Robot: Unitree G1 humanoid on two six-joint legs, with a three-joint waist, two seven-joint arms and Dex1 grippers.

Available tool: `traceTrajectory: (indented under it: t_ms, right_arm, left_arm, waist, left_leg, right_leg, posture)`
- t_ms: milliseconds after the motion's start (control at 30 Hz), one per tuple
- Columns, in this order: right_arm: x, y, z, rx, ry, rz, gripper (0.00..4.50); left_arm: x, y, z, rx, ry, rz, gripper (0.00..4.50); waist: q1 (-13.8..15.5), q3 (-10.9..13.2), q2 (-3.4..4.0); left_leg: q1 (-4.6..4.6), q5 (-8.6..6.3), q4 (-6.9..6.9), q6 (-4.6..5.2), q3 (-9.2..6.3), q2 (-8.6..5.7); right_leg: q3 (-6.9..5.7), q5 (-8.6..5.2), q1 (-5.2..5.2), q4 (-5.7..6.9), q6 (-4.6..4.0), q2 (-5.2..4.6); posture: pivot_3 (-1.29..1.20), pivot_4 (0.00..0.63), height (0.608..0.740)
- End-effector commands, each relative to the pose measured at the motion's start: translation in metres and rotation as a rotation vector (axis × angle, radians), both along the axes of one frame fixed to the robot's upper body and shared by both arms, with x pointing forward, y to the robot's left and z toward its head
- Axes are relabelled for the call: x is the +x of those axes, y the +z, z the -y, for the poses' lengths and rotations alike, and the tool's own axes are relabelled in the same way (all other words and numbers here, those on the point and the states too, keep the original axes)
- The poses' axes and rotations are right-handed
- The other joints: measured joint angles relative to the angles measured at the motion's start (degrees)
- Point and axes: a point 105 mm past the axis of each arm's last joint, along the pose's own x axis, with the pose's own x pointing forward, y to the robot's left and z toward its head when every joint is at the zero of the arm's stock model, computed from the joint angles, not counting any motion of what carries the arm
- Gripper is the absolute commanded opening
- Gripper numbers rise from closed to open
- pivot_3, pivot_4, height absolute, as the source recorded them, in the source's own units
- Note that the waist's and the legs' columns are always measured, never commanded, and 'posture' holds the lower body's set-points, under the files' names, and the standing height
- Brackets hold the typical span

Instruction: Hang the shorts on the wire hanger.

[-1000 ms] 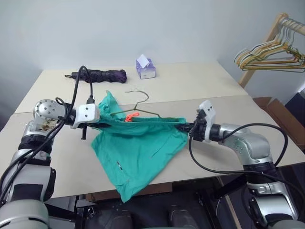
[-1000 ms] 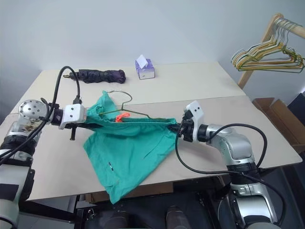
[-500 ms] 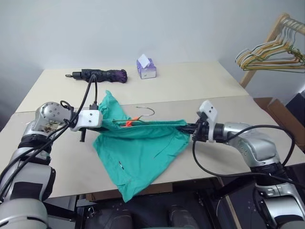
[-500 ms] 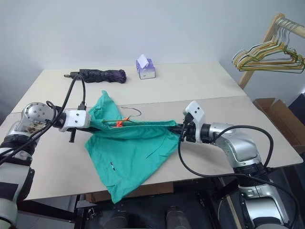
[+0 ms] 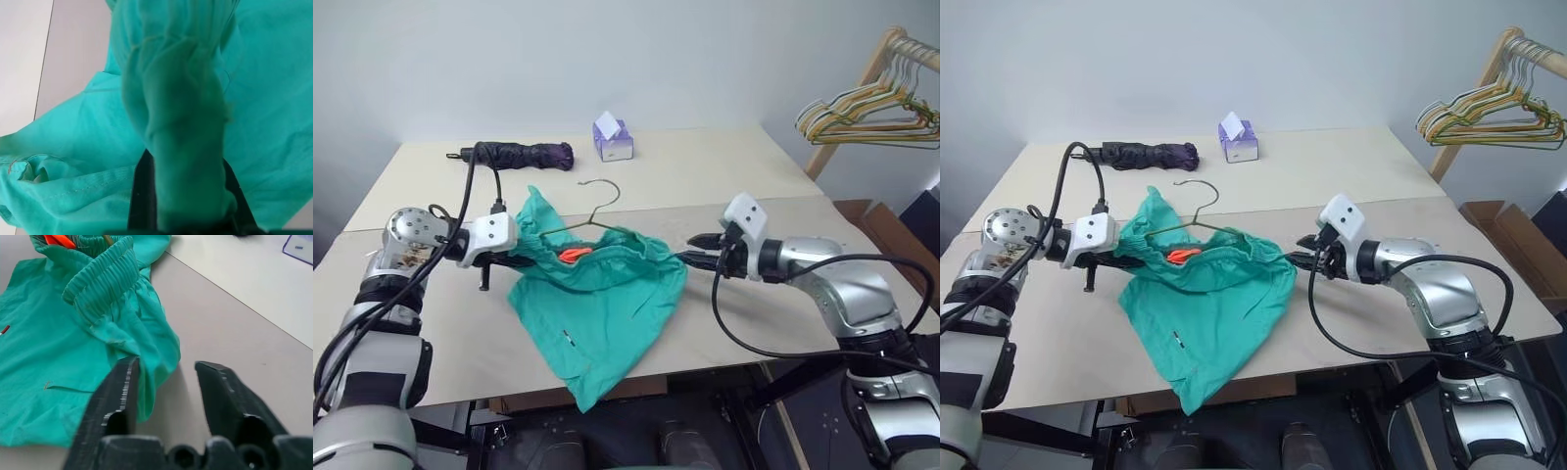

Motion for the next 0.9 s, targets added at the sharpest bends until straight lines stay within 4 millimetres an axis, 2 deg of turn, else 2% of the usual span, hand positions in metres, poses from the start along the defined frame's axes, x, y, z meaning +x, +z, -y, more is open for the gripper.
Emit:
traceTrajectory:
  t_ms: [33,100,133,300,433,667,767,900]
  right_arm:
    - [-0.001,0.030,0.008,0.019,0.005,0.084,3.65]
    - [-0.003,0.039,0.010,0.021,0.032,0.083,4.32]
    - [-0.005,0.044,0.011,0.017,0.053,0.088,4.42]
    - [-0.001,0.062,0.013,-0.082,0.126,0.096,4.42]
    - [0.013,0.054,0.011,-0.258,0.190,0.074,4.42]
    - [0.025,0.043,0.000,-0.359,0.272,0.041,4.42]
    - [0.025,0.043,-0.005,-0.381,0.310,0.034,3.82]
    - [0.025,0.037,-0.006,-0.434,0.345,0.018,2.50]
  left_arm:
    - [0.006,0.017,0.008,-0.044,-0.015,0.063,0.00]
    - [0.008,0.021,0.012,-0.056,-0.028,0.070,0.00]
    - [0.008,0.022,0.015,-0.062,-0.038,0.074,0.00]
    - [0.013,0.036,0.032,-0.102,-0.092,0.105,0.00]
    - [0.016,0.048,0.050,-0.141,-0.146,0.133,0.00]
    - [0.017,0.053,0.069,-0.161,-0.207,0.155,0.00]
    - [0.017,0.054,0.073,-0.163,-0.223,0.157,0.00]
    - [0.016,0.055,0.077,-0.161,-0.245,0.154,0.00]
  waist:
    - [0.0,0.0,0.00]
    - [0.0,0.0,-0.01]
    - [-0.1,0.0,0.00]
    - [-0.4,0.0,0.00]
    - [-0.6,0.0,0.00]
    - [-1.7,0.0,0.00]
    - [-2.0,0.0,0.00]
    - [-2.1,0.0,0.00]
  left_leg:
    - [-0.01,0.00,0.00,0.00,0.00,0.00]
    - [-0.02,0.00,0.01,0.00,0.00,0.00]
    - [-0.02,0.00,0.01,0.00,0.00,0.00]
    - [0.00,0.00,0.02,0.00,0.01,0.01]
    - [0.00,0.00,0.02,0.00,0.02,0.01]
    - [-0.08,0.00,0.06,0.00,-0.01,0.00]
    - [-0.07,0.00,0.06,0.00,-0.03,0.00]
    - [-0.07,0.00,0.06,0.00,-0.08,0.00]
  right_leg:
    - [0.00,0.00,0.00,-0.01,0.00,0.00]
    - [-0.01,0.00,0.00,-0.01,0.00,-0.01]
    - [-0.01,0.00,0.00,-0.01,0.00,-0.01]
    - [-0.01,0.00,-0.01,0.00,0.00,0.00]
    - [-0.02,0.00,0.00,-0.03,0.00,0.00]
    - [-0.02,0.00,-0.07,0.00,0.00,-0.03]
    - [-0.03,0.00,-0.07,0.03,0.00,-0.02]
    - [-0.05,0.00,-0.07,0.04,0.00,-0.02]
  posture:
    - [-0.07,0.000,0.740]
    - [-0.07,0.000,0.740]
    - [-0.07,0.000,0.740]
    - [-0.09,0.000,0.740]
    - [-0.09,0.000,0.740]
    - [-0.08,0.000,0.740]
    - [-0.08,0.000,0.740]
    - [-0.08,0.000,0.740]
